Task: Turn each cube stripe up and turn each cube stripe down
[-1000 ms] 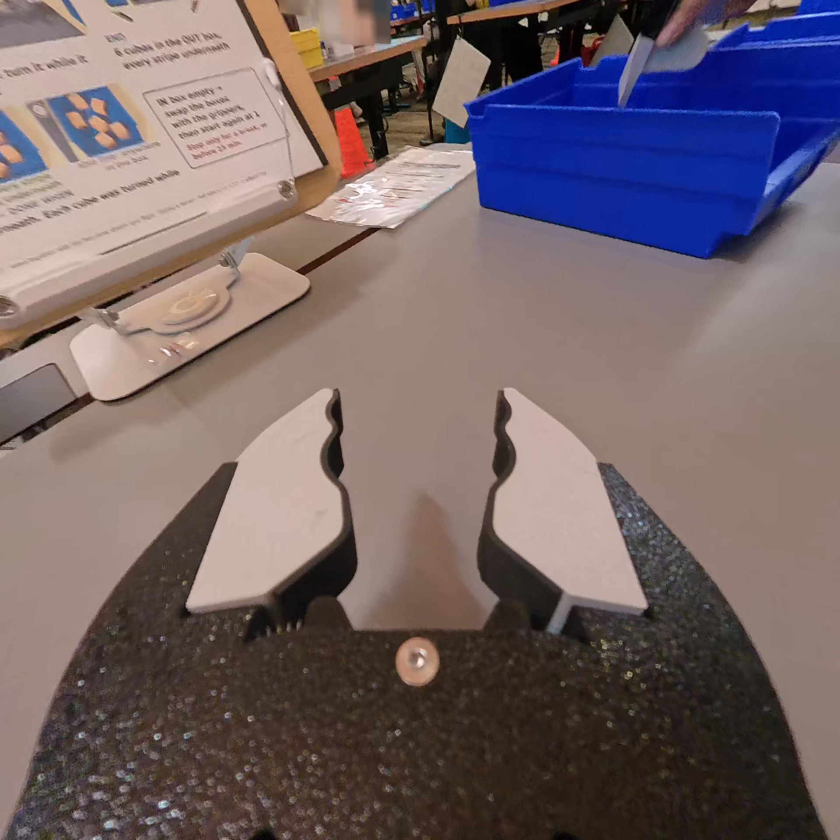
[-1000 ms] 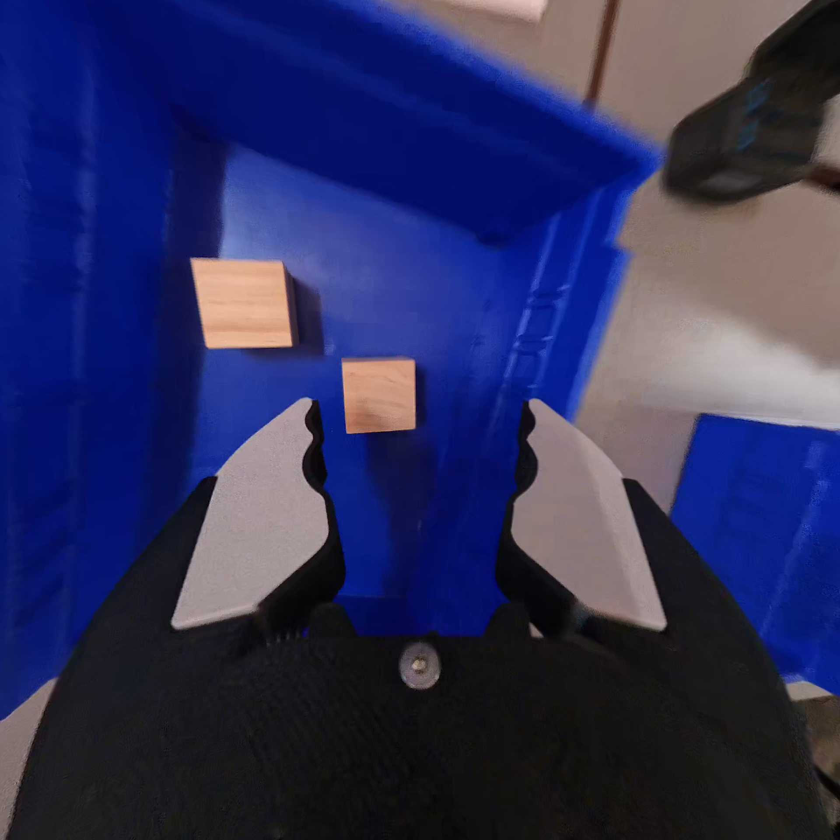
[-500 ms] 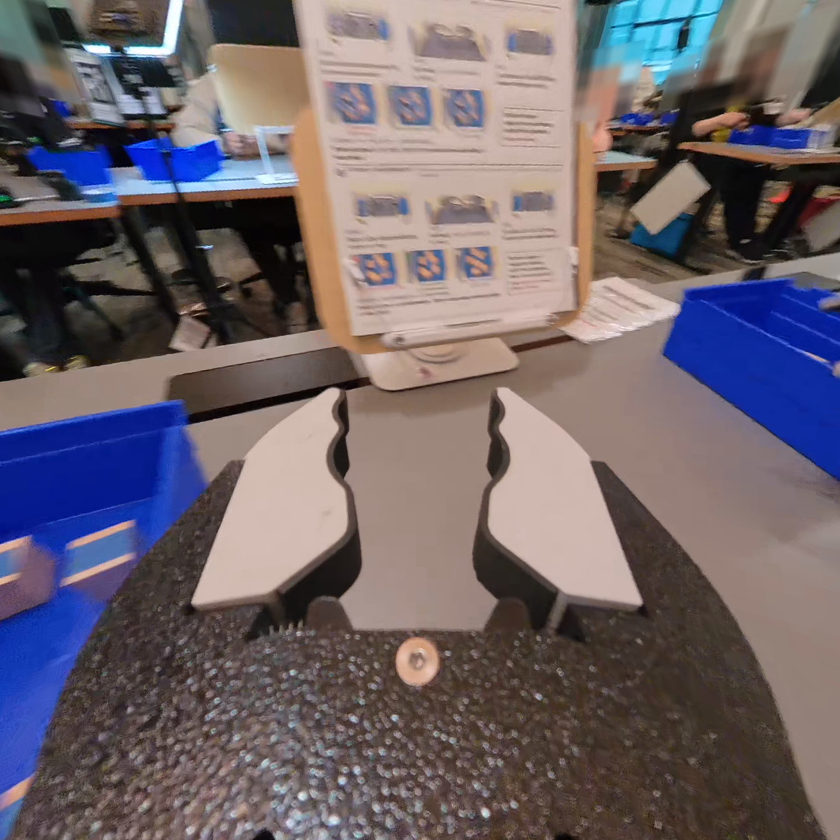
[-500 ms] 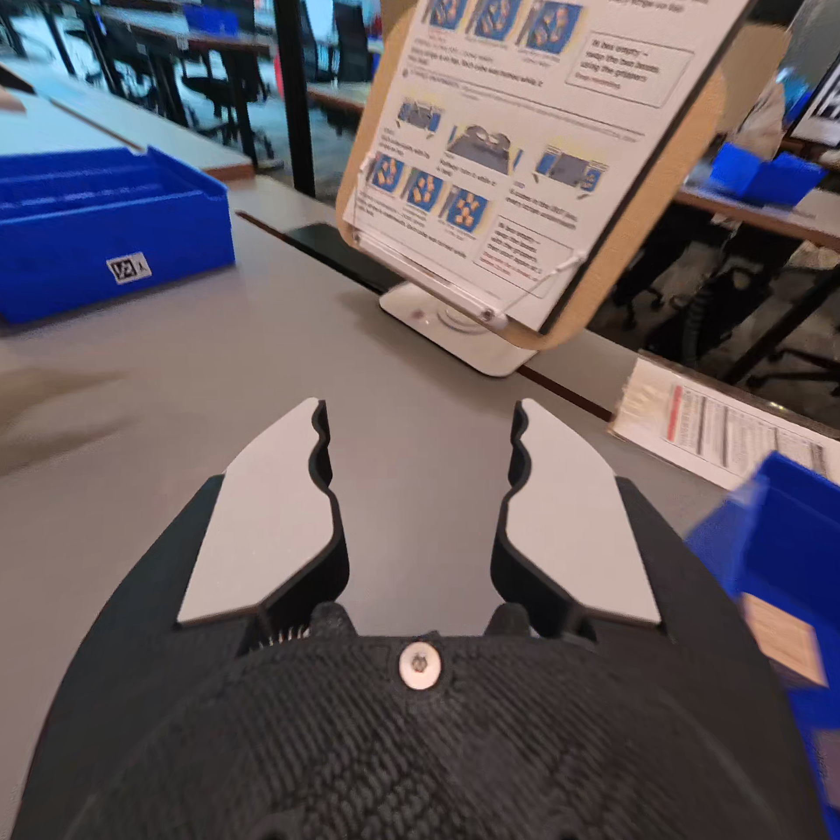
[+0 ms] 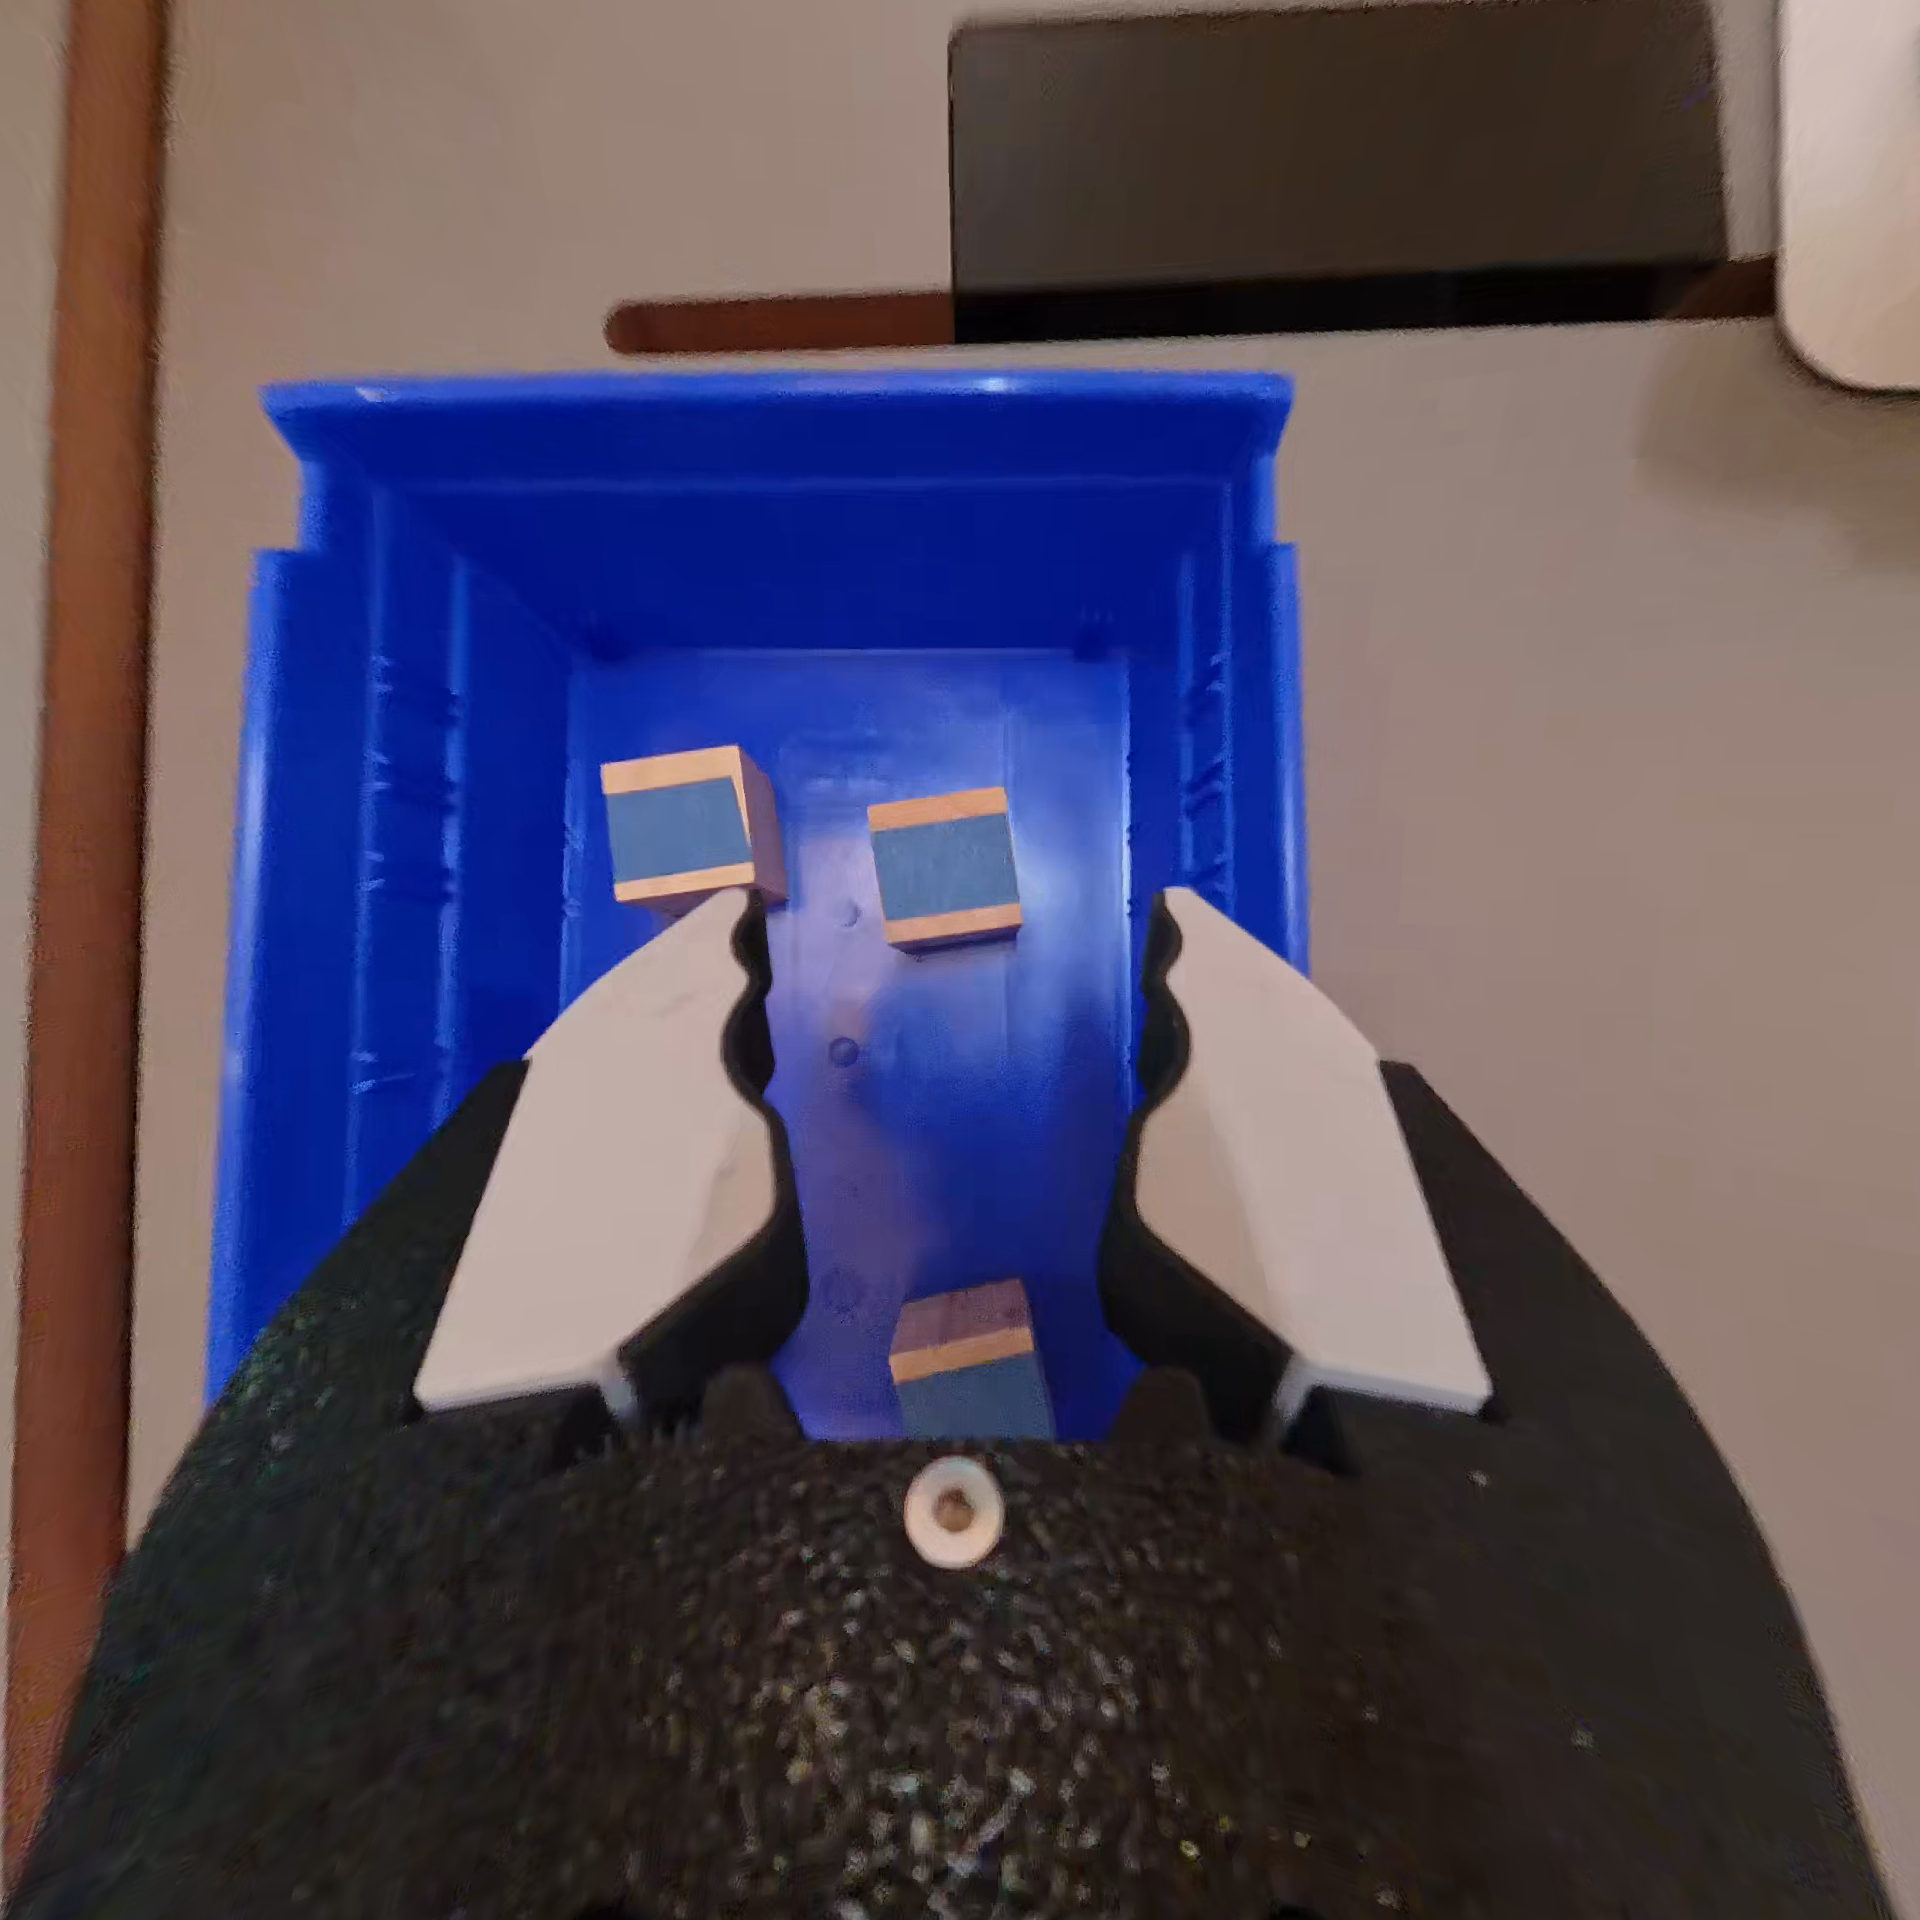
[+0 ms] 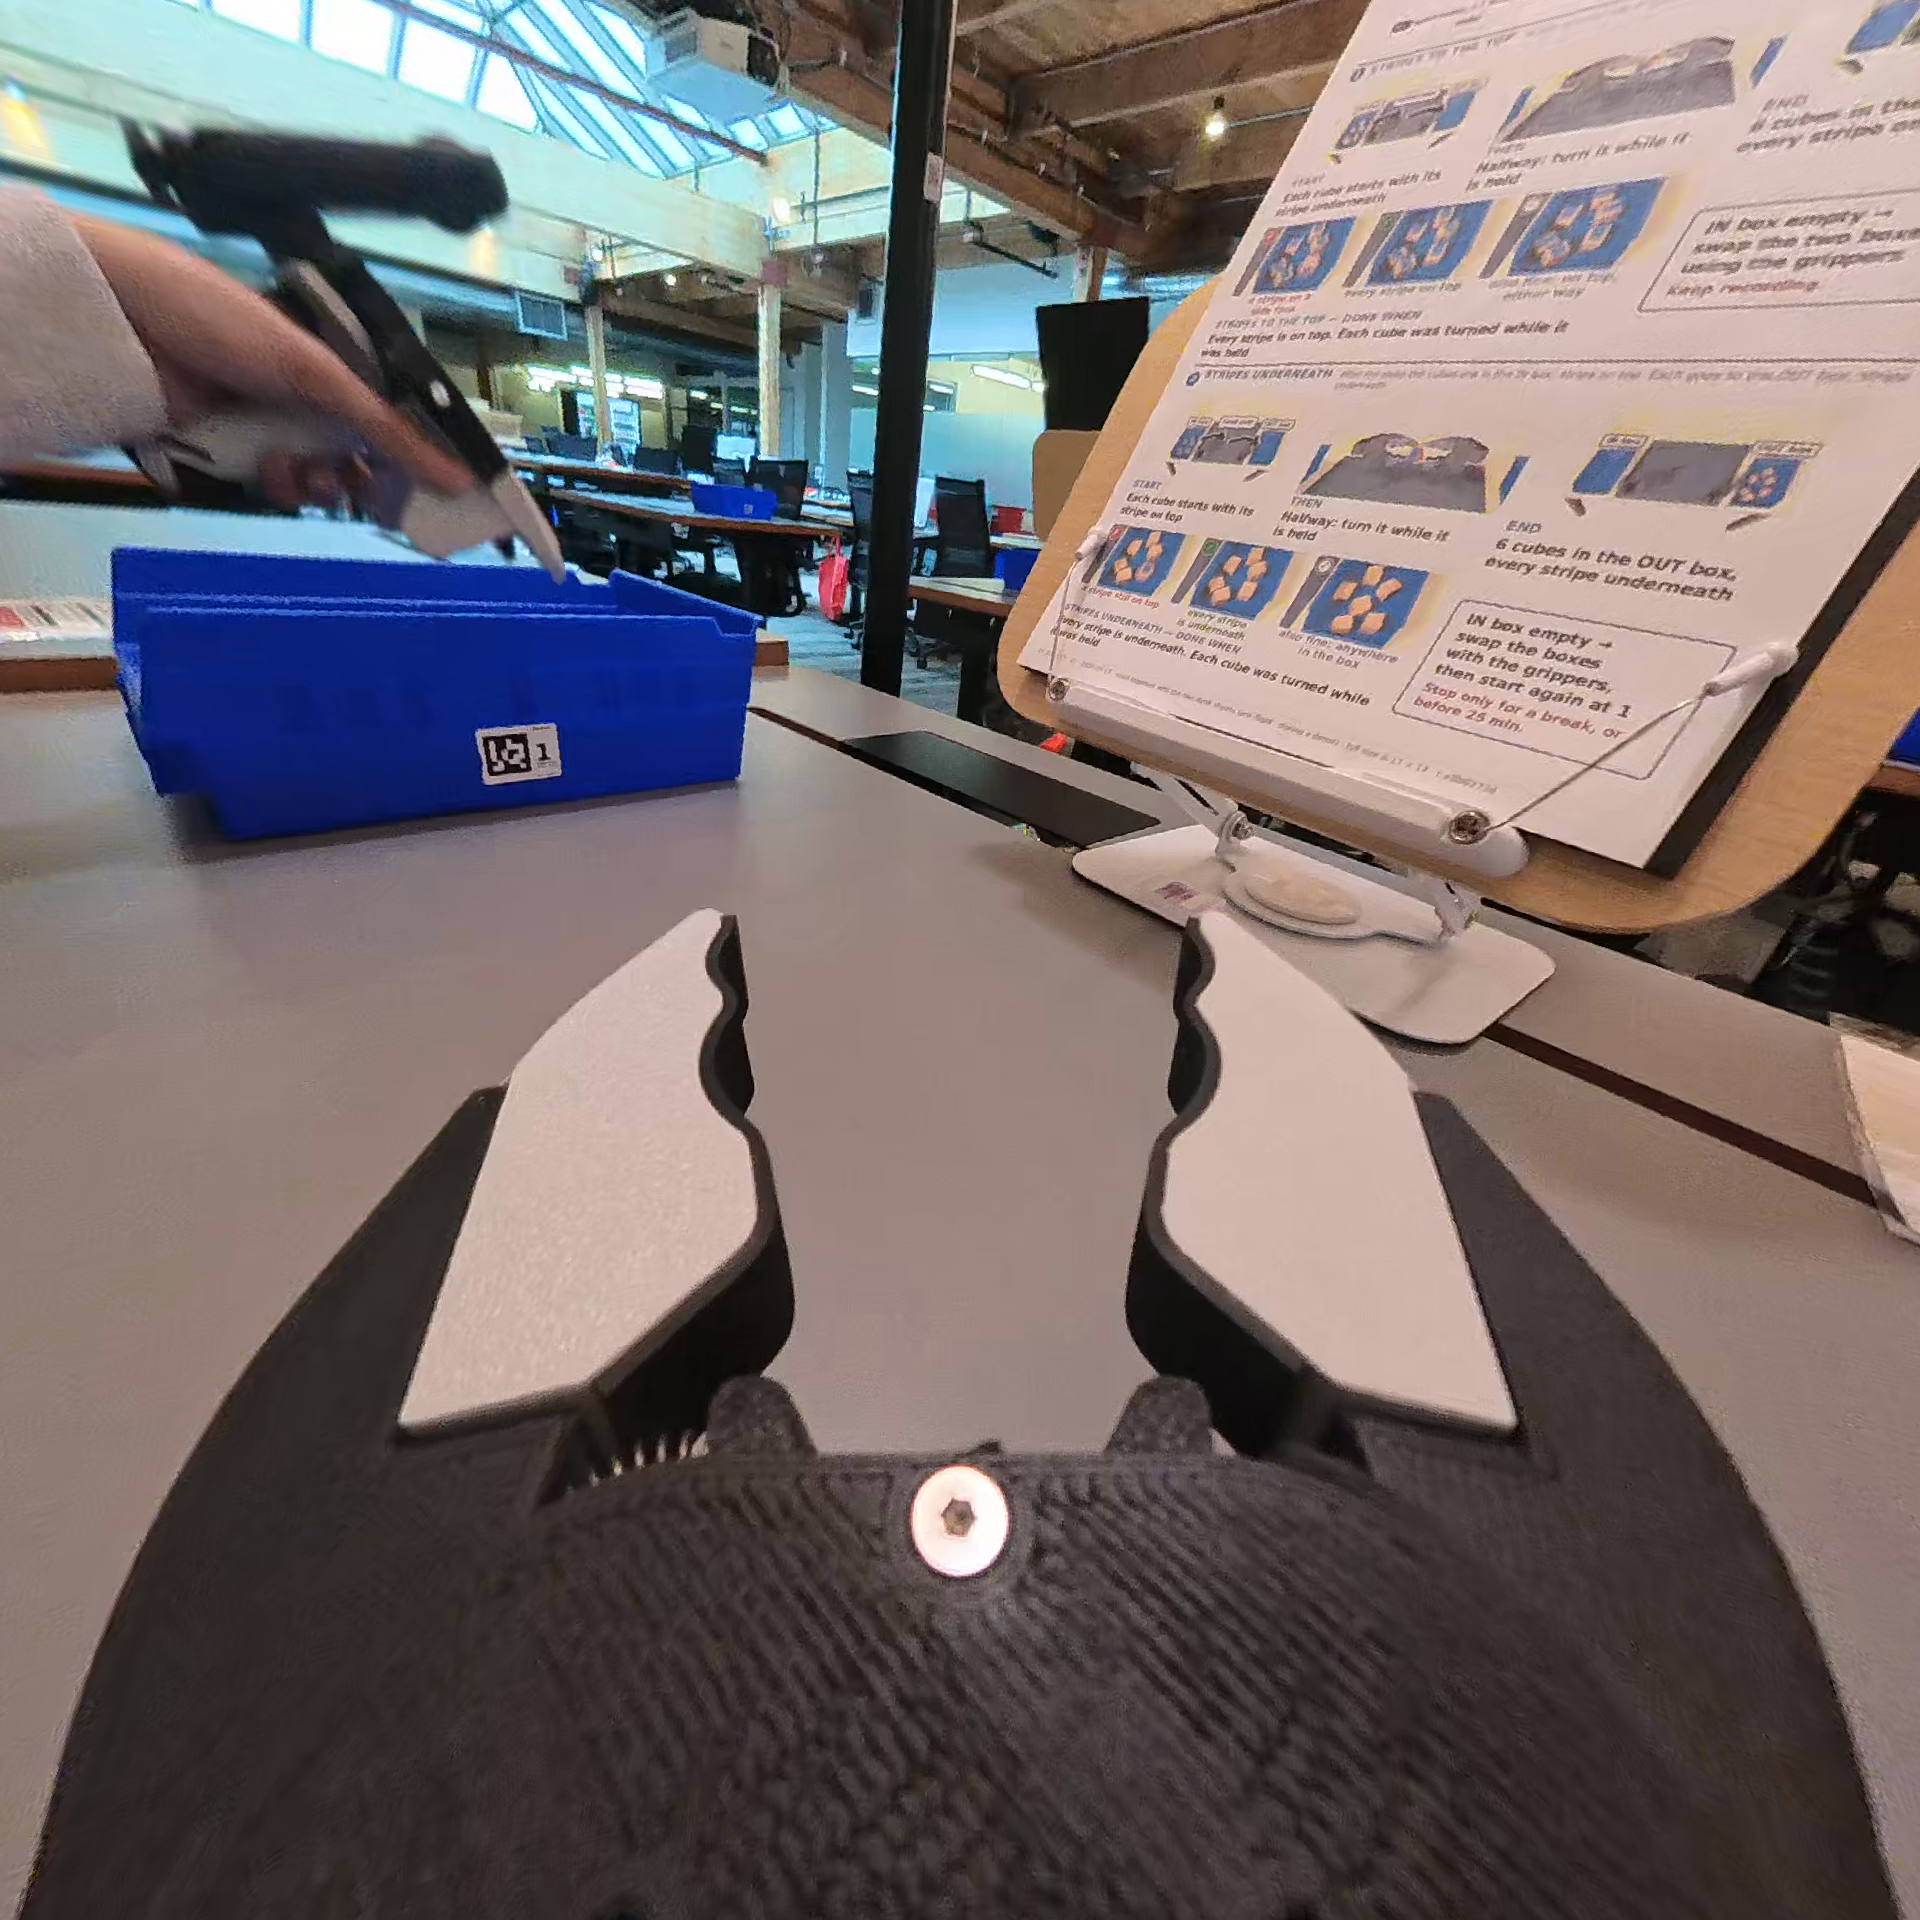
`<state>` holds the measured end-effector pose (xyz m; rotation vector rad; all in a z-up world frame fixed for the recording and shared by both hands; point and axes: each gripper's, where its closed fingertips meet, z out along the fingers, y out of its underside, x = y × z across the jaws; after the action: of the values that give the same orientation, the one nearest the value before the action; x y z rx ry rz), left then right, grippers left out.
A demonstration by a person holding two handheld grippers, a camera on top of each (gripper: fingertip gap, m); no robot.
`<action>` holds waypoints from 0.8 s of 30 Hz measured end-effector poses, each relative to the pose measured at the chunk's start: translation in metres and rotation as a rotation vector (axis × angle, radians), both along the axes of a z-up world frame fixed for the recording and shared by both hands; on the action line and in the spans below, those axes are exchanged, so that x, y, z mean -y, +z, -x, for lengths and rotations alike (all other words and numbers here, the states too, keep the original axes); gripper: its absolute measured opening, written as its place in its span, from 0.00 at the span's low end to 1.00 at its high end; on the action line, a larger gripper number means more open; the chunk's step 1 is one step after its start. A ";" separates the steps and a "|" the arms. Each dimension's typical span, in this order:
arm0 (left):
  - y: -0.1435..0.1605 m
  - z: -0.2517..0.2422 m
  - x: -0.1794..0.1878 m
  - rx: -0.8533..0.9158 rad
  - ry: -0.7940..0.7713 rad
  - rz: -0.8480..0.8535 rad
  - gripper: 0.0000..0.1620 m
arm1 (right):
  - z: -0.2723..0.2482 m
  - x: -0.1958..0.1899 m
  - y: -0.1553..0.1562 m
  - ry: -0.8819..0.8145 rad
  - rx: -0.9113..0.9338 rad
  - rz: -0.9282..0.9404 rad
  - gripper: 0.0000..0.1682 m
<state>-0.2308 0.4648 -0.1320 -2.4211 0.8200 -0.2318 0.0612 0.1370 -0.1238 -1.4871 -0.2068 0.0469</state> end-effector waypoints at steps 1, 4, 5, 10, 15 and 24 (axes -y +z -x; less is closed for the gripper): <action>-0.008 -0.002 -0.003 -0.009 0.006 0.029 0.42 | -0.002 0.001 0.001 -0.005 -0.018 -0.006 0.47; -0.030 -0.007 -0.012 -0.050 0.029 0.098 0.42 | -0.003 0.002 0.002 0.006 -0.052 -0.007 0.48; -0.037 -0.009 -0.013 -0.066 0.031 0.121 0.42 | -0.003 0.002 0.002 0.003 -0.050 -0.009 0.48; -0.064 -0.010 -0.018 -0.131 0.066 0.209 0.42 | 0.003 0.001 -0.001 0.015 -0.011 0.004 0.48; -0.085 -0.002 -0.020 -0.174 0.112 0.254 0.41 | 0.003 0.000 -0.001 0.019 -0.013 0.010 0.48; -0.083 -0.002 -0.016 -0.101 0.078 0.258 0.27 | 0.006 0.000 -0.002 0.034 -0.003 0.015 0.48</action>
<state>-0.2287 0.4806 -0.2147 -2.7199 0.7780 -0.1965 0.0556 0.1369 -0.1259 -1.4979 -0.2298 0.0787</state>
